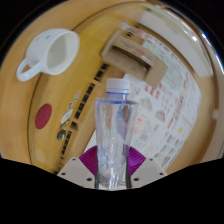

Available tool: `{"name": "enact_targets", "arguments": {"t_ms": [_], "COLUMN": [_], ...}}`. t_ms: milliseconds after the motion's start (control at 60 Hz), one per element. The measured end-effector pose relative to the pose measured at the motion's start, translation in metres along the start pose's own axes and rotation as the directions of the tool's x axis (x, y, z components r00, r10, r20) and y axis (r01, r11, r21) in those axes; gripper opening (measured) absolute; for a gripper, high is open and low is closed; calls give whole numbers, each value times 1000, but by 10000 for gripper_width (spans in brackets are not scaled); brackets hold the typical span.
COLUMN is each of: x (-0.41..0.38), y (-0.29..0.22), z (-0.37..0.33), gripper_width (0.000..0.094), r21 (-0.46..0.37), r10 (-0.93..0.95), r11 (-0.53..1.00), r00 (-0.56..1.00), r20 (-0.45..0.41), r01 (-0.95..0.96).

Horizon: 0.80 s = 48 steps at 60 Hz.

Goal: Pour water

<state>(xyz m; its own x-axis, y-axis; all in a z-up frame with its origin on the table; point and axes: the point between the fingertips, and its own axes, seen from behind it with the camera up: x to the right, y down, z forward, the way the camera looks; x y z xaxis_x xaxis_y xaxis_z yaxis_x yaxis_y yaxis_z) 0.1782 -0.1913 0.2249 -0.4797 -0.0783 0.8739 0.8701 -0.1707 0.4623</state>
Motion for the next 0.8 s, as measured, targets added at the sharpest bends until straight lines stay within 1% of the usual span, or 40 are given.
{"name": "enact_targets", "arguments": {"t_ms": [117, 200, 333, 450, 500, 550, 600, 633, 667, 717, 800], "x": [-14, -28, -39, -30, -19, -5, 9, 22, 29, 41, 63], "y": [-41, -61, -73, -70, -64, -56, -40, -28, -18, -3, 18], "z": [8, 8, 6, 4, 3, 3, 3, 4, 5, 10, 20], "gripper_width": [348, 347, 347, 346, 347, 349, 346, 347, 348, 350, 348], "r21": [93, 143, 168, 166, 157, 145, 104, 72, 38, -16, -71], "r10": [-166, -242, -274, -207, -137, -24, 136, 283, 440, 640, 870], "r11": [982, 960, 949, 965, 979, 989, 984, 954, 894, 765, 487], "r00": [986, 970, 962, 978, 990, 999, 989, 955, 891, 757, 476], "r20": [0, -4, 19, 23, 29, 34, 62, 88, 110, 130, 131], "r01": [165, 240, 267, 201, 131, 19, -142, -290, -446, -644, -871]}}
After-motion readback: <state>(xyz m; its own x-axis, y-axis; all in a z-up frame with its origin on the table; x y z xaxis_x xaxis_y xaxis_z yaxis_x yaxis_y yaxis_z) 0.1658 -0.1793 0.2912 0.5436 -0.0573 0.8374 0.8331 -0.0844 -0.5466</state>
